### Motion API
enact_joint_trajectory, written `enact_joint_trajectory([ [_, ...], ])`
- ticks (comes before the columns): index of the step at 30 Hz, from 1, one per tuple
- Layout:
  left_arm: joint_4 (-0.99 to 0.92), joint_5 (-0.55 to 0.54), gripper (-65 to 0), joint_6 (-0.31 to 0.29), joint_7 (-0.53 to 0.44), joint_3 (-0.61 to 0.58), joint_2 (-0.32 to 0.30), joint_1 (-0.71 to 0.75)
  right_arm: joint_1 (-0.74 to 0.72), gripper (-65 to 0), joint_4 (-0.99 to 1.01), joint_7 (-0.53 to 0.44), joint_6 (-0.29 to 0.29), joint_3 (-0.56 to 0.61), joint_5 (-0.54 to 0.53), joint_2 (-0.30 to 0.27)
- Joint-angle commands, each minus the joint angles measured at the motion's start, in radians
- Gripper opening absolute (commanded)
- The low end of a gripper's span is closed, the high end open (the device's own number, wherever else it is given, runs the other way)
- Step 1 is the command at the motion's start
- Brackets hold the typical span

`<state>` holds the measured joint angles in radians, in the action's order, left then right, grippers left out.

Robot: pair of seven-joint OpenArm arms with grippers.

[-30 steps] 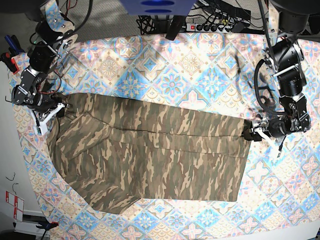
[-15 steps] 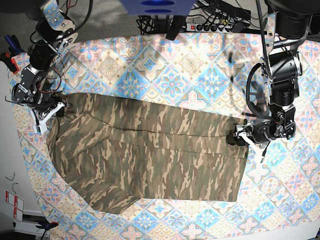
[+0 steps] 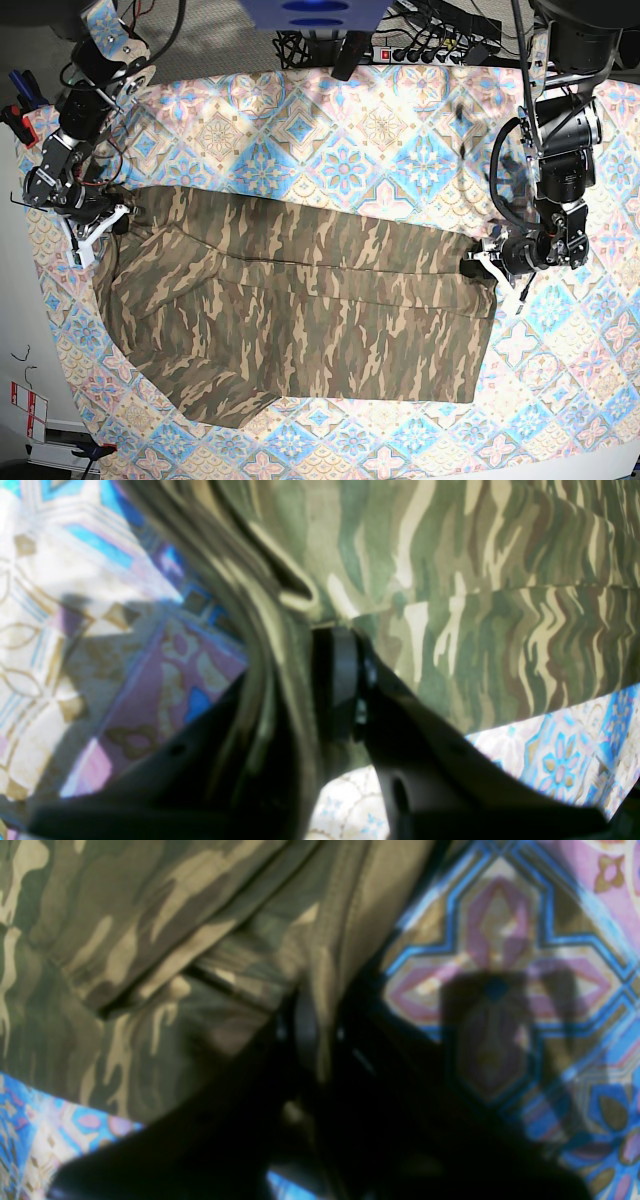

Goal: Fold the T-shirt properly

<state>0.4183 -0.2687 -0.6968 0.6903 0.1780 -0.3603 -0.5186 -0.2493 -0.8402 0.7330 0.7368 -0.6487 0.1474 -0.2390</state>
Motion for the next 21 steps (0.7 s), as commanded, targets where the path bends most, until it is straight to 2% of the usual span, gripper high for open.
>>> enact_joint_trajectory([
  [1,-0.002,0.035,-56.0,-0.001,0.065,-0.005,0.002,0.013,0.026,-63.6,0.012,0.141,-0.039,0.000,0.125,-0.007],
  [7,0.015,0.029,-57.6,-0.001,0.110,0.001,-0.004,0.059,0.026,-63.6,0.012,0.141,-0.039,0.000,0.125,-0.007],
  [12,0.169,0.029,-57.7,-0.001,0.144,0.004,-0.004,0.171,0.023,-63.7,0.017,0.141,-0.039,-0.001,0.125,-0.007],
  [17,0.386,0.036,-57.7,-0.001,0.211,0.116,-0.004,0.297,0.021,-63.9,0.019,0.141,-0.039,-0.004,0.125,-0.007],
  [21,0.417,0.039,-57.7,-0.001,0.219,0.179,-0.004,0.309,0.025,-63.9,0.014,0.141,-0.039,-0.001,0.125,-0.007],
])
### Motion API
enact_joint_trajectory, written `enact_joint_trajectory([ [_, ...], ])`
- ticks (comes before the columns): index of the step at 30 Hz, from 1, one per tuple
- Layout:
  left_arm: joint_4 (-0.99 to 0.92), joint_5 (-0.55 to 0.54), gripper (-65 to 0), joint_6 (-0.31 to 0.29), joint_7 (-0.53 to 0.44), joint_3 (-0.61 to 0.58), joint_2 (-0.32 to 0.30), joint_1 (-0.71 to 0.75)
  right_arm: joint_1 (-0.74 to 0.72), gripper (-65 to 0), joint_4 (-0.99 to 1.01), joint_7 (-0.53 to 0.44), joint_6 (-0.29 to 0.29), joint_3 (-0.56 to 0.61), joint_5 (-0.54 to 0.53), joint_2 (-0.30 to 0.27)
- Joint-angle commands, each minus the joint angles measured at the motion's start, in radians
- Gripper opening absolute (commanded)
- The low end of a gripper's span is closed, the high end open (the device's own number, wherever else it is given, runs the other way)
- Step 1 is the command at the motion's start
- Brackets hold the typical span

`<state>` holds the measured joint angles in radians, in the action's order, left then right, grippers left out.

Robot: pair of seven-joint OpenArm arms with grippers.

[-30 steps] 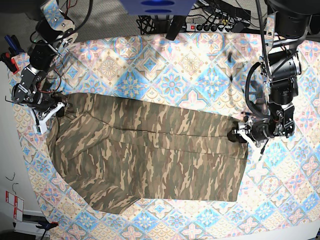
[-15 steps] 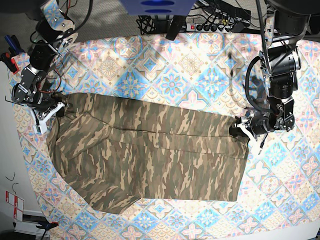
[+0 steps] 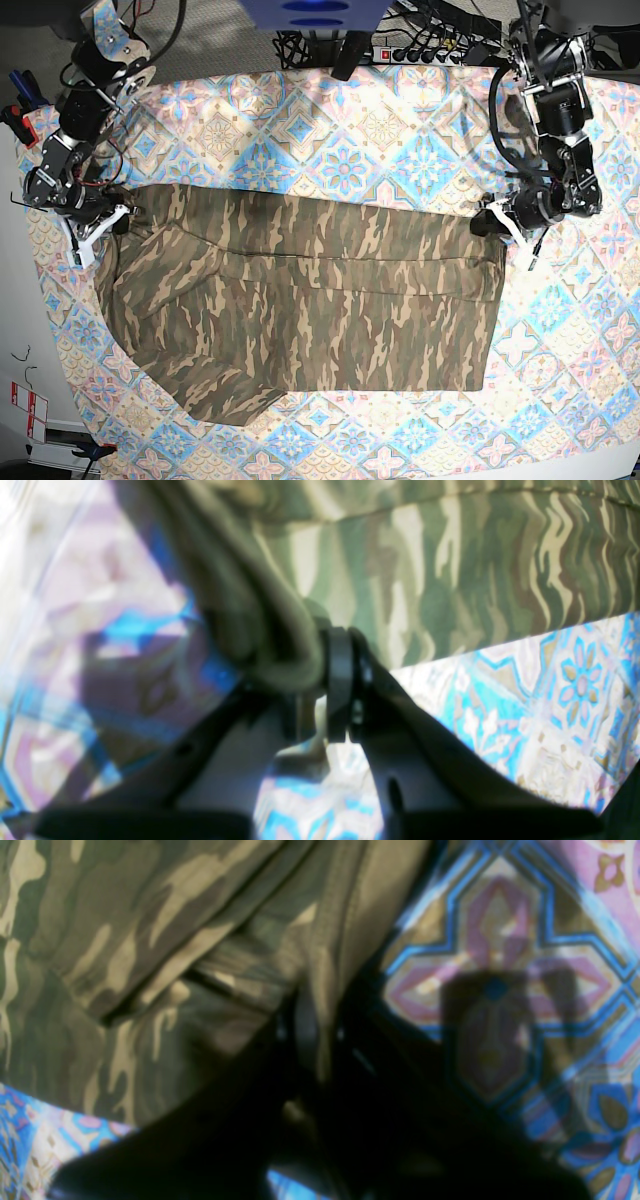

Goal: Fold the T-shirt properly

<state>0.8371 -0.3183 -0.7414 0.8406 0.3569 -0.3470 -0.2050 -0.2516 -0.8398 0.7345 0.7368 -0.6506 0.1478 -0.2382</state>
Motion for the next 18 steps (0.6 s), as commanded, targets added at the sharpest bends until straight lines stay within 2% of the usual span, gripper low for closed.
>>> enact_joint_trajectory([
  [1,-0.002,0.089,-57.7,0.043,0.067,0.000,-0.022,-0.007,0.027,-63.9,0.014,0.139,-0.039,0.002,0.125,-0.008],
  [6,-0.002,0.095,-57.7,0.043,0.111,0.001,-0.039,-0.063,0.028,-63.9,0.014,0.139,-0.039,0.002,0.125,-0.008],
  [11,-0.002,0.098,-55.3,0.043,0.110,0.003,-0.039,-0.086,0.033,-63.9,0.014,0.139,-0.039,0.002,0.125,-0.008],
  [13,-0.002,0.106,-50.1,0.043,0.110,0.003,-0.039,-0.089,0.050,-63.8,0.012,0.139,-0.039,0.002,0.125,-0.008],
  [18,-0.002,0.109,-26.3,0.043,0.118,-0.003,-0.039,-0.083,0.067,-63.7,0.012,0.139,-0.039,0.002,0.125,-0.008],
])
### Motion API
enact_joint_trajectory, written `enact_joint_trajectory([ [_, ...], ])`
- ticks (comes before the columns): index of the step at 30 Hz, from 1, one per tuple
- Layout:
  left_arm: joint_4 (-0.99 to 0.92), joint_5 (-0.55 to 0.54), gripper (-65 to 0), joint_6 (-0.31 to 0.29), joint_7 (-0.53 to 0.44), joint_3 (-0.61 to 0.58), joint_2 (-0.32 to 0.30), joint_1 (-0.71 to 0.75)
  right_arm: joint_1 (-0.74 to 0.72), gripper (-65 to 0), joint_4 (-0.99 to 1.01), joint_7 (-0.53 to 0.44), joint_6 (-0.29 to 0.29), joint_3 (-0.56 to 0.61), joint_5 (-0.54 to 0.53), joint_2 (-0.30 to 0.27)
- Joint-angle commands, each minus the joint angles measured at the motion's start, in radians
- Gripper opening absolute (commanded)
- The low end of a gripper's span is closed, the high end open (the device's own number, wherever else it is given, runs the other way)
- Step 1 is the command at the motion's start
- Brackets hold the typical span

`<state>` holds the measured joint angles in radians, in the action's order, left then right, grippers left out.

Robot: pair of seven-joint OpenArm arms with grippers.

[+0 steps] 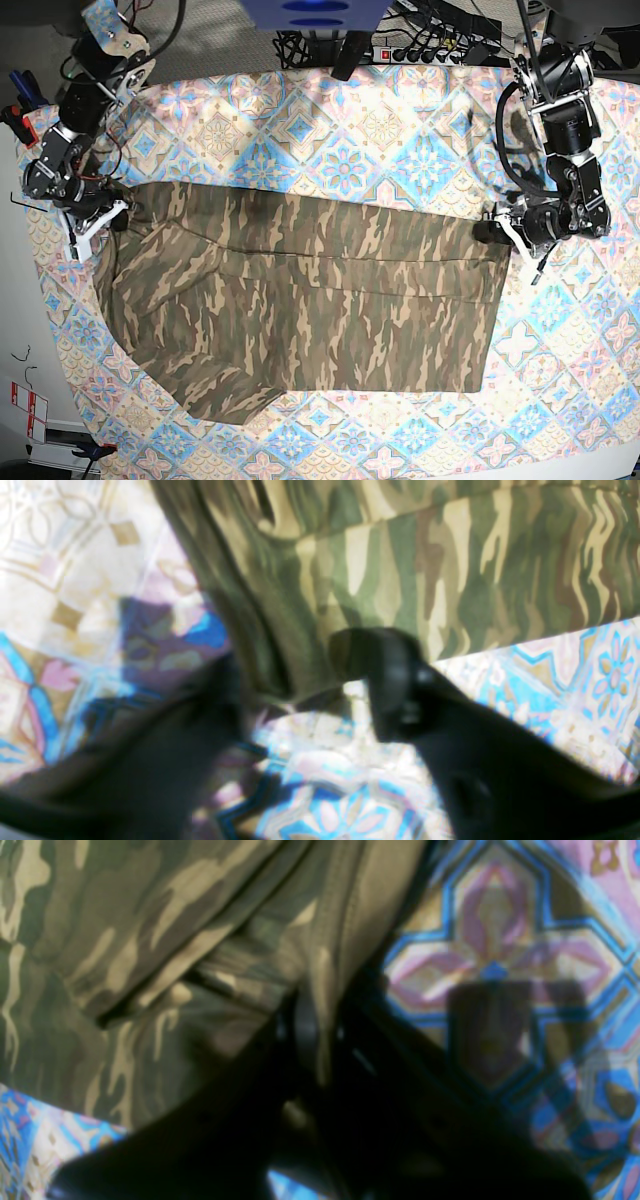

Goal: Fold the T-shirt properly

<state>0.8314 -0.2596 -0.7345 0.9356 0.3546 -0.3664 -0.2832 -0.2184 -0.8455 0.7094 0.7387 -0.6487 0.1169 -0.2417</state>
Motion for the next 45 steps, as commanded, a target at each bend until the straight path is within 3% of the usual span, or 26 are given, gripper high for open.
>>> enact_joint_trajectory([
  [1,0.004,0.050,-23.2,0.036,0.027,-0.002,-0.019,-0.003,0.034,-63.7,0.018,0.164,-0.041,0.000,0.155,-0.005],
  [3,0.006,0.044,-19.3,0.036,0.053,0.002,-0.021,0.025,0.034,-63.7,0.018,0.164,-0.041,0.000,0.155,-0.005],
  [5,0.015,0.039,-19.8,0.036,0.061,0.008,-0.053,0.034,0.034,-63.7,0.018,0.164,-0.041,0.000,0.155,-0.005],
  [10,0.019,0.004,-20.5,0.036,0.072,0.099,-0.066,0.031,0.034,-63.7,0.018,0.164,-0.041,0.000,0.155,-0.005],
  [17,0.059,-0.091,-20.5,0.036,0.219,0.123,-0.084,-0.031,0.032,-63.7,0.018,0.164,-0.041,0.002,0.155,-0.005],
  [31,0.058,-0.109,-19.5,0.036,0.262,0.117,-0.042,-0.192,0.032,-63.6,0.018,0.164,-0.041,0.002,0.157,-0.005],
  [35,-0.001,-0.111,-19.5,0.036,0.233,0.077,-0.024,-0.196,0.032,-63.6,0.018,0.164,-0.041,0.002,0.157,-0.005],
  [45,-0.301,-0.112,-19.5,0.036,0.006,-0.079,-0.021,-0.278,0.032,-63.6,0.018,0.164,-0.041,0.002,0.157,-0.005],
])
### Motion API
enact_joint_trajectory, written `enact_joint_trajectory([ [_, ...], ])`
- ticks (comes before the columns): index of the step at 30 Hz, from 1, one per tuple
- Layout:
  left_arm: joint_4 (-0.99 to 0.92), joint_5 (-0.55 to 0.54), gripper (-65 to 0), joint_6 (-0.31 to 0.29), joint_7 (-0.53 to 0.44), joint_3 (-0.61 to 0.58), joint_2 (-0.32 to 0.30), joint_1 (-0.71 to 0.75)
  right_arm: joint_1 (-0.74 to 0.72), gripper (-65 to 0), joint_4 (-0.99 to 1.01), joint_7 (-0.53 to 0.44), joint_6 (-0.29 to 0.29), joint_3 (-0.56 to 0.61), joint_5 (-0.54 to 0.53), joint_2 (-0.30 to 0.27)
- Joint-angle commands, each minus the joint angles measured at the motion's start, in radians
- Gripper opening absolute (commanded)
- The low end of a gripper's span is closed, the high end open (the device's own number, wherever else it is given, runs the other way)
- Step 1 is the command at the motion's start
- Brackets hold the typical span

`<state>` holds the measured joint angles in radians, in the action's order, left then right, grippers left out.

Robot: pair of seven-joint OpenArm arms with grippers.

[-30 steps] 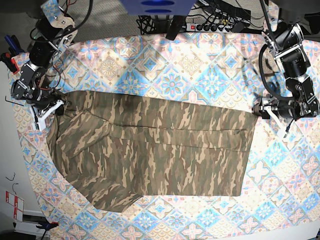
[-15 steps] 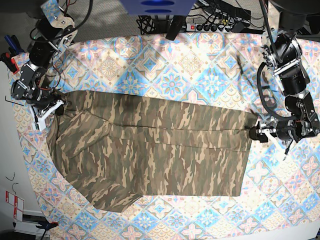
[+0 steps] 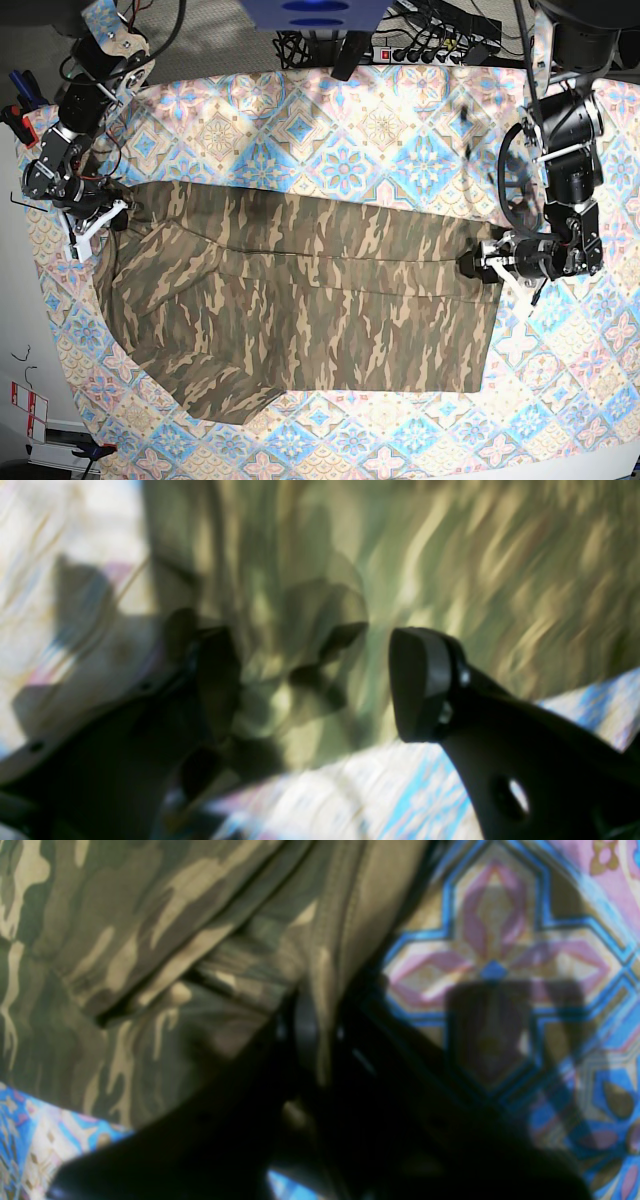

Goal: Fold the T-shirt properly
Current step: 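Drag the folded edge with the left gripper toward the hem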

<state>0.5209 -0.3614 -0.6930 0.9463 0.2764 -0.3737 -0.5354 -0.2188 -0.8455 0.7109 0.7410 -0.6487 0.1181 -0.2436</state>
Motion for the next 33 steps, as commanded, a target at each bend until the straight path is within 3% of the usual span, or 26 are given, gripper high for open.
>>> enact_joint_trajectory([
  [1,-0.021,-0.011,-19.5,-0.005,-0.023,-0.006,-0.014,-0.035,0.032,-63.6,0.018,0.163,-0.043,0.002,0.156,-0.003],
  [4,-0.091,-0.011,-19.5,-0.005,-0.056,-0.045,-0.006,-0.055,0.032,-63.6,0.018,0.163,-0.043,0.002,0.156,-0.003],
  [8,-0.100,-0.012,-19.9,-0.005,-0.057,-0.131,0.048,-0.062,0.032,-63.6,0.018,0.163,-0.043,0.002,0.156,-0.003],
  [14,-0.101,-0.008,-21.8,-0.005,-0.051,-0.147,0.127,-0.061,0.032,-63.6,0.018,0.163,-0.043,0.002,0.156,-0.003],
  [18,-0.101,-0.008,-39.2,-0.005,-0.051,-0.170,0.134,-0.047,0.032,-63.6,0.018,0.163,-0.043,0.000,0.156,-0.003],
  [21,-0.101,-0.011,-62.0,-0.005,-0.051,-0.253,0.134,-0.041,0.032,-63.6,0.018,0.163,-0.043,0.000,0.156,-0.003],
  [22,-0.101,-0.011,-65.0,-0.005,-0.054,-0.274,0.132,-0.041,0.032,-63.7,0.018,0.163,-0.043,0.000,0.156,-0.003],
  [29,-0.098,-0.015,-65.0,-0.005,-0.052,-0.296,0.095,0.002,0.028,-63.9,0.018,0.163,-0.043,0.000,0.156,-0.003],
  [33,-0.098,-0.020,-65.0,-0.005,-0.052,-0.294,0.045,0.045,0.028,-64.0,0.018,0.163,-0.043,-0.004,0.156,-0.003],
])
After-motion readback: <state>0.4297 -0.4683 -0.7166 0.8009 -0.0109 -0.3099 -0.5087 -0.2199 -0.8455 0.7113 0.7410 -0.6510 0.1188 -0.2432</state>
